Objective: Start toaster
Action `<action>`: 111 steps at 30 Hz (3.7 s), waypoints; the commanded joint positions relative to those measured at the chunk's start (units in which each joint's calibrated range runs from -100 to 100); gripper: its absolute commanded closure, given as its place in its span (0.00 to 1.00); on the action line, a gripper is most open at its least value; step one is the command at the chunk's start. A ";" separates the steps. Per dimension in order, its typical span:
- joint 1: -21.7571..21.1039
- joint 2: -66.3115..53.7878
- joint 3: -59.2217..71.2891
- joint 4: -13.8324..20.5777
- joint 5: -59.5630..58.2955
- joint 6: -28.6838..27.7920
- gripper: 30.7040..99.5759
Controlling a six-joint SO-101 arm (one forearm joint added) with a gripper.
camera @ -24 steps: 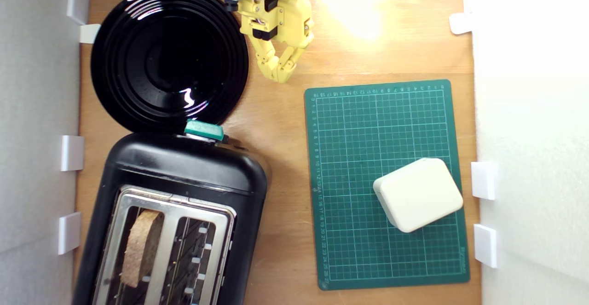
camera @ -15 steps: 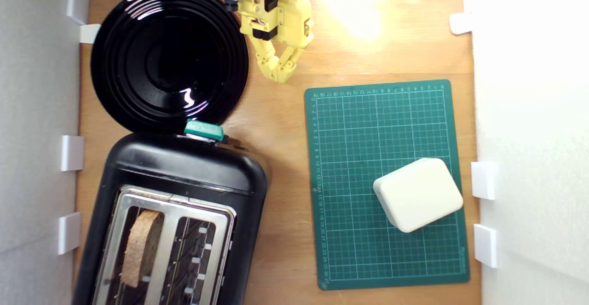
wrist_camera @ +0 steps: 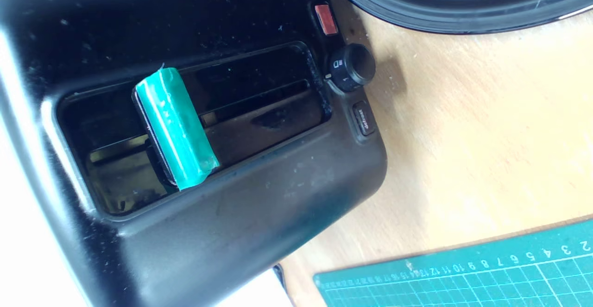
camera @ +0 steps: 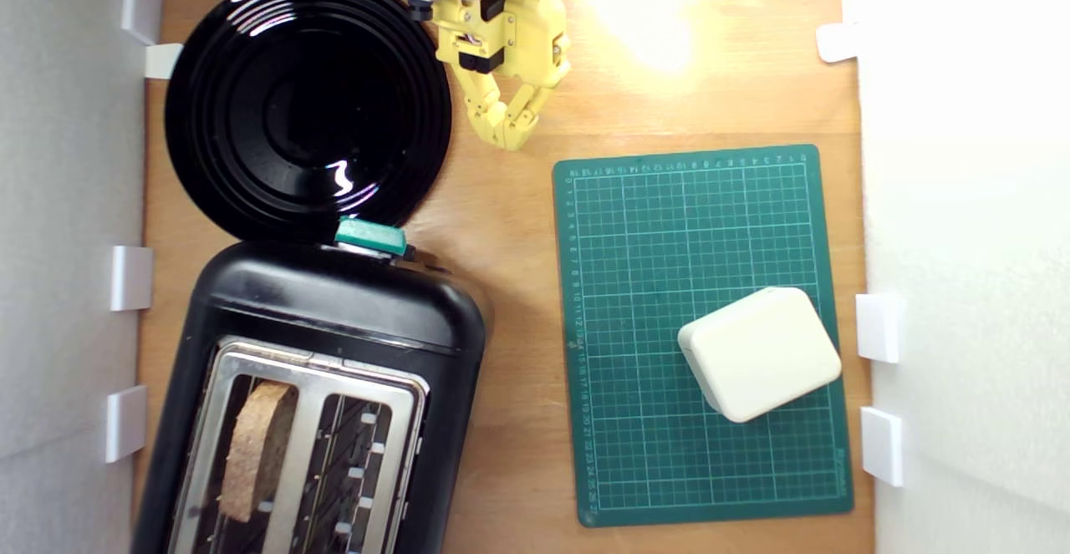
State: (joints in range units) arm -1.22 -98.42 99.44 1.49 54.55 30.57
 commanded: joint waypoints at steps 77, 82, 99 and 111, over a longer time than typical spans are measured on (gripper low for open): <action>6.38 30.89 -40.33 15.02 3.56 9.20 0.99; 7.09 31.14 -44.88 13.99 2.71 12.08 0.99; 14.63 45.13 -59.78 9.39 -9.20 12.24 0.99; 14.08 55.12 -72.77 9.20 -9.20 10.98 0.99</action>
State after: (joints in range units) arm 13.24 -44.56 31.05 10.74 47.15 41.56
